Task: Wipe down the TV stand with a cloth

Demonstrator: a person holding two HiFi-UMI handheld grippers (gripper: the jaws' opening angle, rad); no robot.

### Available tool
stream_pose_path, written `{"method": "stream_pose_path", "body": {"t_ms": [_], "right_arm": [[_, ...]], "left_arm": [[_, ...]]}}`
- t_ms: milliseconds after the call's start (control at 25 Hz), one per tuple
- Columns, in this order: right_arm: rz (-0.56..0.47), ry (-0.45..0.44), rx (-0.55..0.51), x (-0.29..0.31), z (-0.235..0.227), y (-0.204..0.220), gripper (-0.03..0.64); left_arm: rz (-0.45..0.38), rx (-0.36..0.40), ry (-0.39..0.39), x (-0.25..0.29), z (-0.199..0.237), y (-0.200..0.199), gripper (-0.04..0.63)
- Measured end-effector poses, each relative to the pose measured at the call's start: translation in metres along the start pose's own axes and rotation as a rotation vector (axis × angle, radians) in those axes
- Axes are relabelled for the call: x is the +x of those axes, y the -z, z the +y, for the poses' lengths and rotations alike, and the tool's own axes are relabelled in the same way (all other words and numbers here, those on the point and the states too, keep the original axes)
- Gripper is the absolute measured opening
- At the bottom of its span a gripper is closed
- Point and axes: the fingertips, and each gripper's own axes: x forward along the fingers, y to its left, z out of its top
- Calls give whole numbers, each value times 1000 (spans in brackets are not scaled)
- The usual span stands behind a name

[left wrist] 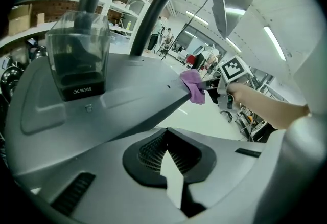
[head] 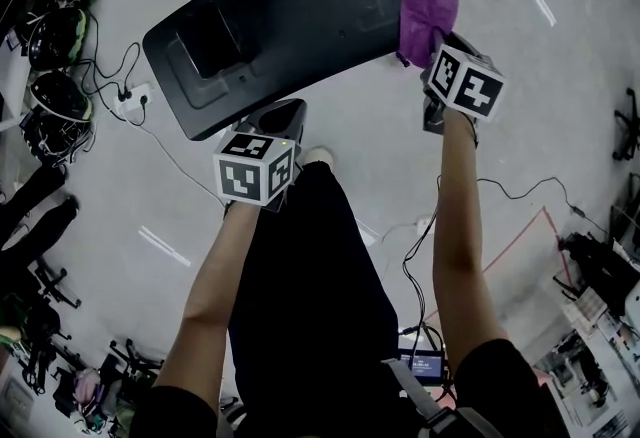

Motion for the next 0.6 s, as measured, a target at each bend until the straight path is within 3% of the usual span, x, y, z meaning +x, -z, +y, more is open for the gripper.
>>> {"method": "stream_pose_path", "body": {"t_ms": [240,600], "right_arm": [[-37,95,23,-25,-16,15,77],[-83,78,72,-80,33,65,77]], "left_arm": [[-15,-16,14,-11,4,17,8],[-57,17,79,-55,1,48,8]]}}
